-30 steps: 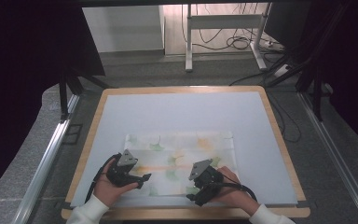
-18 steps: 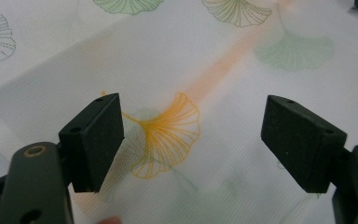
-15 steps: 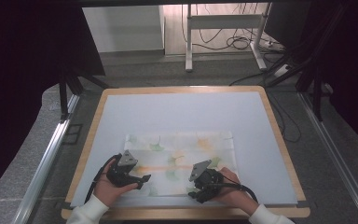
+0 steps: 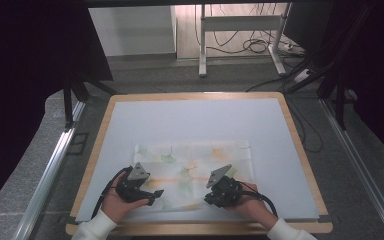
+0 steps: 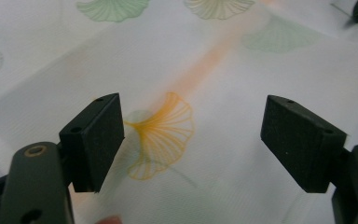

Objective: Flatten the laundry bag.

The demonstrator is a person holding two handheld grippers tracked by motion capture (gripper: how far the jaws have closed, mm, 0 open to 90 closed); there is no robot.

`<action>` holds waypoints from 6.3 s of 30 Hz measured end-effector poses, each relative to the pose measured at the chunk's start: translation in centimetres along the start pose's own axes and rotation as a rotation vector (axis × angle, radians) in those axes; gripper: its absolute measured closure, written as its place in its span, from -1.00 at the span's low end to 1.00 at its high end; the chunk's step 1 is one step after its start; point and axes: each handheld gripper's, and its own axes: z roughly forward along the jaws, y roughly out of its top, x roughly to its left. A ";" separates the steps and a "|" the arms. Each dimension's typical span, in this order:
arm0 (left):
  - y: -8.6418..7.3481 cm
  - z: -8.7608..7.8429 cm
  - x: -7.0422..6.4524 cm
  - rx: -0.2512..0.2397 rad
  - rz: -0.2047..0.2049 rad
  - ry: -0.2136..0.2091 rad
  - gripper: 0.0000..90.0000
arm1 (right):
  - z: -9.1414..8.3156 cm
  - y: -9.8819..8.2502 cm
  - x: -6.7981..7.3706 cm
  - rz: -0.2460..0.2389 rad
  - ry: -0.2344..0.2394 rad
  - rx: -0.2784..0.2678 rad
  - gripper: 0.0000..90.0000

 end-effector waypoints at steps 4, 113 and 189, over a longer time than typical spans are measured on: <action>0.3 0.3 -1.2 0.003 0.034 -0.044 -0.52 | 0.0 -0.1 -0.2 0.022 0.019 -0.005 0.94; 14.1 0.6 6.7 -0.110 0.005 0.034 0.99 | -7.3 10.7 -12.3 0.040 -0.278 -0.174 0.98; 2.9 5.2 1.3 0.018 -0.020 -0.033 -0.37 | -0.7 1.9 1.5 -0.034 -0.013 -0.068 -0.41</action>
